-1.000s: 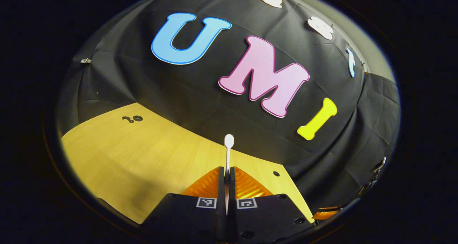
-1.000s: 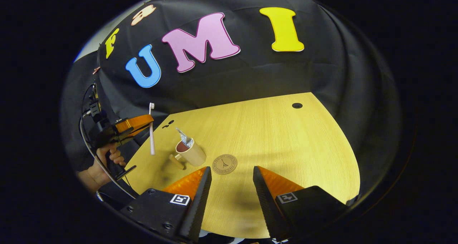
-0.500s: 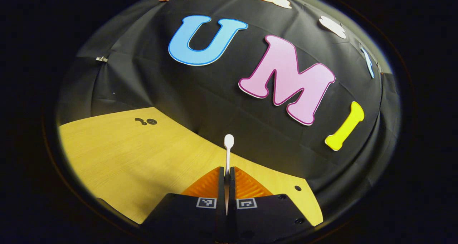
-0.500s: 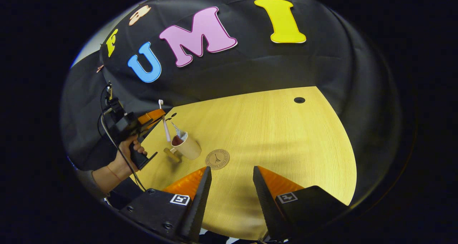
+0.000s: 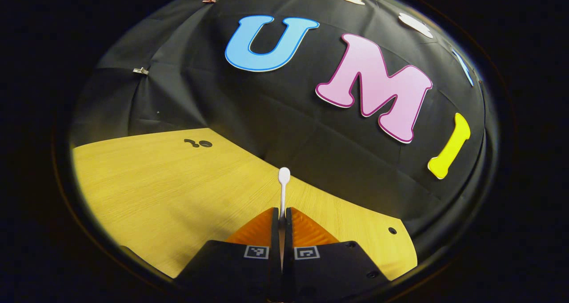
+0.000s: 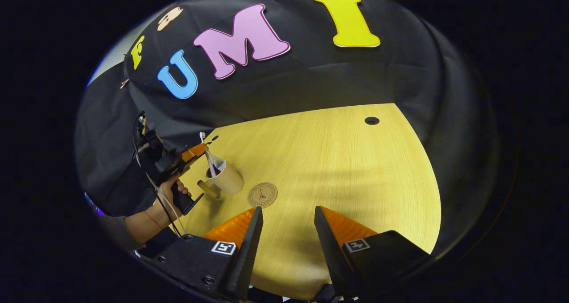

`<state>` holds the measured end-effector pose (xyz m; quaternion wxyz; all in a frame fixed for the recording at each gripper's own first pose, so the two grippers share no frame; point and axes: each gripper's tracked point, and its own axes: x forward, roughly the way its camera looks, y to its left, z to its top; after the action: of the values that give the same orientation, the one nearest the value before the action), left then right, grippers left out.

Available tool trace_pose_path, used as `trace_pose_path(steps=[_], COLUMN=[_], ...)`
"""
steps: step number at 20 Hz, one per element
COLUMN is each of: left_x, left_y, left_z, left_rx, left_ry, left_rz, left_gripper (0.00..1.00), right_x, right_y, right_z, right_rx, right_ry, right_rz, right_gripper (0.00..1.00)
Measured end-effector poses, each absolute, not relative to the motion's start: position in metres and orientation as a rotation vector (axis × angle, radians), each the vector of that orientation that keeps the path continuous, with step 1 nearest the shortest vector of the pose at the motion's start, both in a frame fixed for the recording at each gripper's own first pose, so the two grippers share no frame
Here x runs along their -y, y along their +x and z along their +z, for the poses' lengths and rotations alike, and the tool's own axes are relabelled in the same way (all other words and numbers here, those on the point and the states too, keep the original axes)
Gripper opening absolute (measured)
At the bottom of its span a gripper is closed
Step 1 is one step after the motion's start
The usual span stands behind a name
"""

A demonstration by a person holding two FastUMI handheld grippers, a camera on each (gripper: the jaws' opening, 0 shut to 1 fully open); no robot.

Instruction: Put the toothbrush and toothpaste on the desktop into the cup, then pick up the cup and place it on the coaster on the desktop.

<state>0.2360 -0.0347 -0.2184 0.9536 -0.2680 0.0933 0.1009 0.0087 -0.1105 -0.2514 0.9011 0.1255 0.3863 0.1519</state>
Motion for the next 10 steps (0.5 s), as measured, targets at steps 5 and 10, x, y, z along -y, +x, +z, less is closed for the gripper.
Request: trace_pose_path(steps=[5,10], left_x=[0.039,0.043], left_y=[0.231,0.215], left_z=[-0.219,-0.222], left_rx=[-0.208,-0.261], left_ry=[-0.563,-0.529], left_rz=[0.143,0.066], left_gripper=[0.11,0.17], right_x=[0.105,0.089], right_y=[0.011,0.006], right_z=[-0.249,-0.236], right_rx=[-0.792,-0.762], right_ry=[0.258,0.27], right_rz=[0.301,0.278], right_gripper=[0.72,0.73])
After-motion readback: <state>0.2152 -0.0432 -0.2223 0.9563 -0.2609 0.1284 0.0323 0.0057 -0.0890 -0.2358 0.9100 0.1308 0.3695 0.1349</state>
